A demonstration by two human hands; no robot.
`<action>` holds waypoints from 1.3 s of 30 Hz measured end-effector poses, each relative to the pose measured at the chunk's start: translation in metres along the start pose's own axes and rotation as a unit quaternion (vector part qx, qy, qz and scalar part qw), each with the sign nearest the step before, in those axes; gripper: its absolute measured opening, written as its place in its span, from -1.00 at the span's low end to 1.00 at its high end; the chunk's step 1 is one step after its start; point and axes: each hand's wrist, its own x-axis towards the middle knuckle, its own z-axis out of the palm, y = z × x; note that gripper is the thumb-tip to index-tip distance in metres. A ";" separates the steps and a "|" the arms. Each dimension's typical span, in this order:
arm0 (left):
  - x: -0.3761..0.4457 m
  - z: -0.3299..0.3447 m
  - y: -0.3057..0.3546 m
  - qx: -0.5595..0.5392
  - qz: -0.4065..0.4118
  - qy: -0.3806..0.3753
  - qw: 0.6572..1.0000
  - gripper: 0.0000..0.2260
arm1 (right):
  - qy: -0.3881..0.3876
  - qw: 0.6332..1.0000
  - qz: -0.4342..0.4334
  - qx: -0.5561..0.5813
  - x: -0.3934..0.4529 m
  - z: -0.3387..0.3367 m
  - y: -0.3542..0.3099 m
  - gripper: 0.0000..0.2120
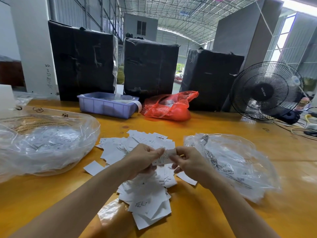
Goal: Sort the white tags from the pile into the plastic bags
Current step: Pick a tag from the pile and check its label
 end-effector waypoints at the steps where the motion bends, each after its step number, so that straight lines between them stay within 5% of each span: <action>1: 0.001 0.000 -0.001 0.003 0.010 0.005 1.000 -0.77 | 0.022 1.000 -0.007 0.013 0.000 0.000 0.000 -0.87; 7: 0.005 -0.004 -0.004 -0.017 0.062 0.061 0.996 -0.92 | 0.120 0.986 -0.049 0.102 0.000 -0.005 0.001 -0.87; 12: 0.005 -0.006 0.001 -0.037 0.045 0.050 0.997 -0.96 | 0.171 0.981 -0.091 0.027 0.002 0.000 0.002 -0.96; 18: 0.003 0.000 0.000 -0.030 0.055 0.054 0.997 -0.94 | 0.089 0.991 -0.084 0.053 -0.001 0.004 0.000 -0.94; 26: 0.004 0.000 0.003 -0.145 0.046 0.142 0.978 -0.85 | 0.065 0.994 -0.088 0.025 -0.003 0.010 -0.004 -0.76; 30: 0.000 0.002 0.006 -0.201 0.033 0.123 0.971 -0.88 | 0.083 0.990 -0.107 0.039 -0.004 0.014 -0.004 -0.61; 35: 0.001 0.000 0.007 -0.171 0.016 0.068 0.983 -0.73 | 0.122 0.966 -0.007 0.227 -0.001 0.012 -0.004 -0.90; 39: 0.002 -0.014 0.008 -0.110 -0.048 0.003 0.993 -0.65 | 0.126 0.946 0.103 0.280 0.000 0.006 -0.003 -0.94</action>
